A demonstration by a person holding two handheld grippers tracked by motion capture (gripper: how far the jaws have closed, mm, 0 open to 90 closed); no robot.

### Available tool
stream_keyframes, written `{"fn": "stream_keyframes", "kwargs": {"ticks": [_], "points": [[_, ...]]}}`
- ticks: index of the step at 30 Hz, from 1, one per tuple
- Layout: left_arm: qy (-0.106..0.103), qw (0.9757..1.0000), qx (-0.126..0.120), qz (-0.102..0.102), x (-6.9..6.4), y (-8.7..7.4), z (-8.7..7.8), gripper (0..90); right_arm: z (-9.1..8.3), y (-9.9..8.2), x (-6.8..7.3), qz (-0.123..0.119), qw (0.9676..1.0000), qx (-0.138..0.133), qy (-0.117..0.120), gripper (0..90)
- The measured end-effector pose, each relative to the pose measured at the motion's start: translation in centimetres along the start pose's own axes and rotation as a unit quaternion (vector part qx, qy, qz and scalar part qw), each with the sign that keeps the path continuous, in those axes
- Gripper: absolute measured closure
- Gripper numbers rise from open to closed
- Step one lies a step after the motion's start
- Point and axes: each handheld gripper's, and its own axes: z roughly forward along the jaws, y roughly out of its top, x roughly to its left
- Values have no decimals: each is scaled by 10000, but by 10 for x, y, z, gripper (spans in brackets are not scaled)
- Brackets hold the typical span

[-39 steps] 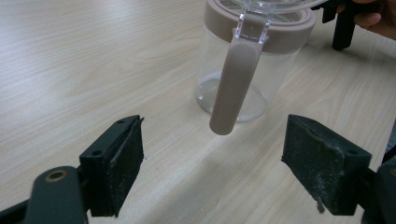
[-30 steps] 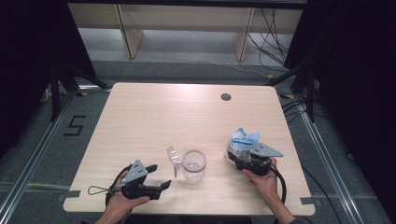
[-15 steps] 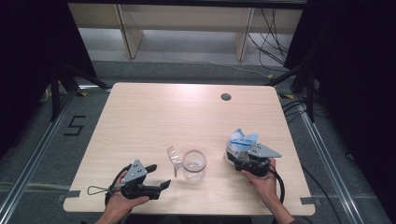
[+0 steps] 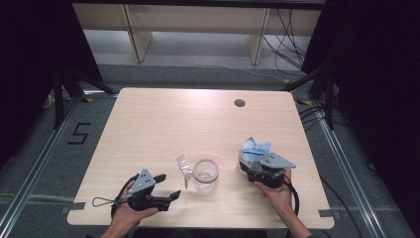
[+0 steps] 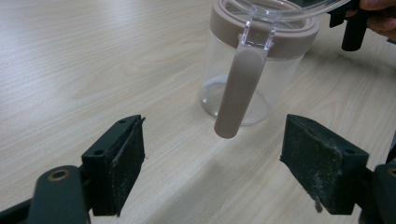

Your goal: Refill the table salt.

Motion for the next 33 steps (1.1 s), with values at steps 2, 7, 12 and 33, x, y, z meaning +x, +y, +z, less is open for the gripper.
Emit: {"fn": "stream_keyframes", "kwargs": {"ticks": [2,7,12,33], "points": [[15,10000,10,-68,0,0,0,208,0,2,0,-96,9999,-54,-30,457],[-12,10000,-2,-43,3,-1,0,208,-2,4,4,103,9999,-40,-111,457],[5,9999,-18,-114,2,-1,1,208,-4,5,4,167,9997,-34,-196,457],[48,9998,-35,-179,6,-1,0,208,-2,22,27,-493,9978,60,-443,458]]}}
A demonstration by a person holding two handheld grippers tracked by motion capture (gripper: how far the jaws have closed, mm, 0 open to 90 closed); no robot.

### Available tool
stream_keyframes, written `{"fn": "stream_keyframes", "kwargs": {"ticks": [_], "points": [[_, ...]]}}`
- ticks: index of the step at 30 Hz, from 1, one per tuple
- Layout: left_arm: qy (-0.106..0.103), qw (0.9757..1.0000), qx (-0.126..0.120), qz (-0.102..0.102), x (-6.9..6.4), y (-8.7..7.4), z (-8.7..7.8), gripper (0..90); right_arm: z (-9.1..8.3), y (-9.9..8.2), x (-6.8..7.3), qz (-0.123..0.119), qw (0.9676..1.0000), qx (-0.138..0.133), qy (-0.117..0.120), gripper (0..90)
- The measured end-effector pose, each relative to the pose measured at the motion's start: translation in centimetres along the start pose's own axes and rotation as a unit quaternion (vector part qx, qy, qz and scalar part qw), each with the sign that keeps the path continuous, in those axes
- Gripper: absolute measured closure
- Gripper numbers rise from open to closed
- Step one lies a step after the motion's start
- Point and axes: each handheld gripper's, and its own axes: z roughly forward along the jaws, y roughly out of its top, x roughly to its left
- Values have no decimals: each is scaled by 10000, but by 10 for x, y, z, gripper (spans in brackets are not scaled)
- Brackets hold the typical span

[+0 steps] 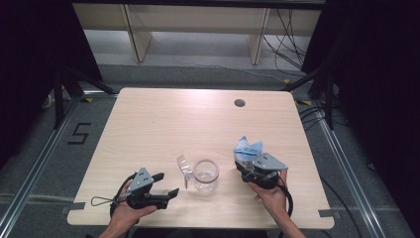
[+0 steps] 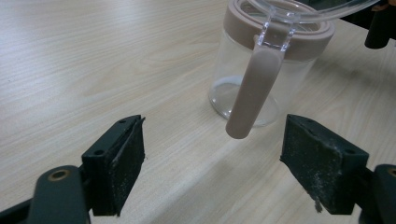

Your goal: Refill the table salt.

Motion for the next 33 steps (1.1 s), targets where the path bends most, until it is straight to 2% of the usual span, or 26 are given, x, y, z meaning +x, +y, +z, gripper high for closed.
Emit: {"fn": "stream_keyframes", "kwargs": {"ticks": [2,3,4,5,9,10,13,14,16,19,20,22,24,27,28,33], "points": [[4,10000,-6,-13,0,0,-1,208,2,2,3,-53,10000,4,5,458],[-9,10000,-14,-7,0,0,-1,208,3,2,8,-116,9999,7,-82,458],[-9,10000,-14,-7,0,0,-1,208,3,2,8,-116,9999,7,-82,458],[-4,10000,-5,-4,0,0,0,208,4,2,7,-276,9995,61,-106,458],[-10,10000,-16,3,1,0,0,207,4,2,8,-385,9991,103,-154,458],[24,10000,21,3,0,0,0,208,4,2,8,-495,9985,130,-204,458],[-21,10000,-12,-21,-1,0,1,208,5,2,10,-485,9985,139,-232,460],[-31,10000,1,8,-1,0,0,208,5,2,10,-662,9974,144,-234,460],[-15,10000,39,71,-1,0,0,208,7,1,14,-791,9964,167,-256,461],[-55,10000,7,46,-1,0,0,208,8,1,17,-770,9966,193,-207,462],[-34,10000,-6,-14,-2,0,0,208,8,1,18,-894,9956,205,-207,462],[9,10000,38,16,-1,0,0,208,9,1,19,-968,9949,188,-208,462],[3,10000,8,-19,-1,0,0,208,9,1,20,-944,9951,233,-200,462],[-33,10000,-3,77,1,0,0,208,8,1,21,-1035,9941,260,-215,463],[-11,10000,-8,-15,0,0,0,208,9,1,20,-1124,9930,229,-274,463],[18,10000,10,-14,1,0,0,208,8,2,22,-1260,9911,215,-358,462]]}}
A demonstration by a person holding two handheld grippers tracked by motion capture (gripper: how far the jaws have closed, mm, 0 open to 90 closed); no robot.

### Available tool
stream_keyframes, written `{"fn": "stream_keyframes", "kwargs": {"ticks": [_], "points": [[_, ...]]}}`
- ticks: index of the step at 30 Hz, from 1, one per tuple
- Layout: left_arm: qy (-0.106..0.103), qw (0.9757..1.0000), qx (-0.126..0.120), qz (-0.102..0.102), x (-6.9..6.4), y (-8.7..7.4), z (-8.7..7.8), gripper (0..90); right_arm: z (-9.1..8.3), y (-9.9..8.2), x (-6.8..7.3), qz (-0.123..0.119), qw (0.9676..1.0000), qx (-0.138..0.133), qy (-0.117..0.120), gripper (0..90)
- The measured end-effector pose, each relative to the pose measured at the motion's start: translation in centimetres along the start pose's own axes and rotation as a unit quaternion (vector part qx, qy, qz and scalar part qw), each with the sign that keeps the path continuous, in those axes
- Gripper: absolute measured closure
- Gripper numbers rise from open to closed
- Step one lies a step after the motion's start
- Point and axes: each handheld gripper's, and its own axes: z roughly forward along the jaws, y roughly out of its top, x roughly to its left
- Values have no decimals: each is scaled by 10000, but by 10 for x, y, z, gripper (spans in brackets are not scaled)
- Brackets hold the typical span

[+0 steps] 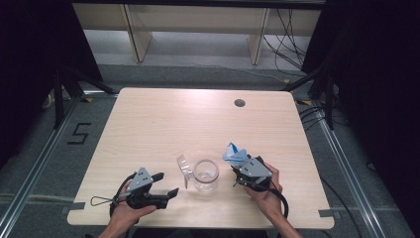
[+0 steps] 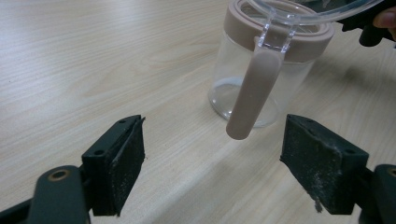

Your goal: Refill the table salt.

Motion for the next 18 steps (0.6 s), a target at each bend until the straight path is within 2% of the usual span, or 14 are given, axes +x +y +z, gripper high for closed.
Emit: {"fn": "stream_keyframes", "kwargs": {"ticks": [3,4,10,11,12,15,18], "points": [[6,10000,23,-9,0,-1,0,208,-1,1,1,-68,9999,-16,-109,463],[-8,10000,3,-17,0,0,0,208,-1,2,2,-164,9998,-22,-129,463],[-36,10000,4,-32,1,-1,1,208,-1,3,5,-350,9993,7,-98,466],[-26,10000,31,-20,1,-1,1,208,-1,3,6,-340,9993,-16,-136,467],[-44,10000,42,51,2,-1,1,208,0,3,6,-452,9989,-28,-103,468],[-52,10000,25,-22,0,-1,1,208,0,3,7,-487,9988,4,-77,469],[-41,10000,46,39,1,-1,1,208,0,3,10,-456,9989,27,-114,469]]}}
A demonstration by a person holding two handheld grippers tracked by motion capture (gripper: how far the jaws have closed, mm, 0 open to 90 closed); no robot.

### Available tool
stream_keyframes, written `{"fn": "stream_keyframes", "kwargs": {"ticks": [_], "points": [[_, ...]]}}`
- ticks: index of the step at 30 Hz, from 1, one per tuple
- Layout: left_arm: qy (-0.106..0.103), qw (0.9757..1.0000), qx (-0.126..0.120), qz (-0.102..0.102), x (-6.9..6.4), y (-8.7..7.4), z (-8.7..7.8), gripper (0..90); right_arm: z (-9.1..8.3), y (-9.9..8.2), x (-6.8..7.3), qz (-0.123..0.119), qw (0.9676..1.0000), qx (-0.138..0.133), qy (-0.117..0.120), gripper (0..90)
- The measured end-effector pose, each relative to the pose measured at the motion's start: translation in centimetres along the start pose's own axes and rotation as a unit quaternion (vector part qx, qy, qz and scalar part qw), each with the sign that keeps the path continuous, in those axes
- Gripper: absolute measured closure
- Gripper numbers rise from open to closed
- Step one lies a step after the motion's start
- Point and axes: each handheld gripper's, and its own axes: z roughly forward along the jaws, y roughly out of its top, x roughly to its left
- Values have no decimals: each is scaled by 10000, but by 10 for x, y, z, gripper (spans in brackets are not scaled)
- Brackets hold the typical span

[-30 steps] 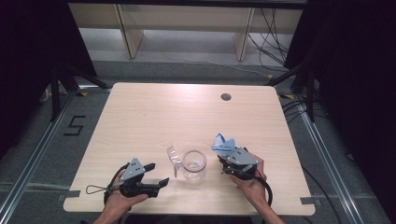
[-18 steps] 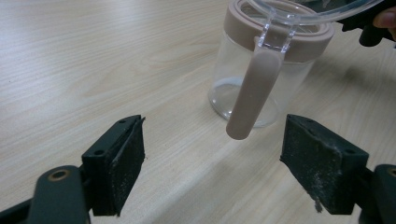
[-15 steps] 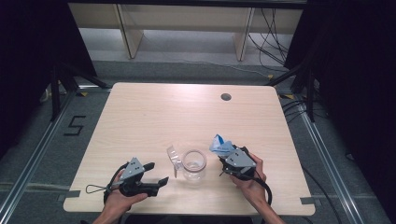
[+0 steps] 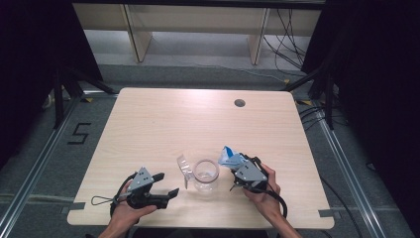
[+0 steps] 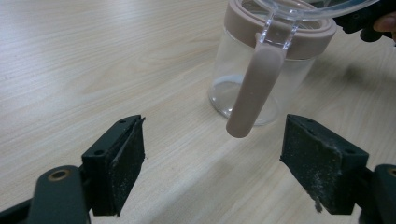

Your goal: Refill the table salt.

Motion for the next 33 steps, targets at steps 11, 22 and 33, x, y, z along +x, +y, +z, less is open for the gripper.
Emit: {"fn": "stream_keyframes", "kwargs": {"ticks": [11,22,33], "points": [[8,10000,20,20,0,0,0,208,0,3,1,-464,9986,66,-259,469],[1,10000,-11,-15,-1,0,1,207,4,6,3,-889,9949,137,-454,469],[-19,10000,22,29,-2,0,2,207,7,6,6,-1236,9911,197,-456,474]]}}
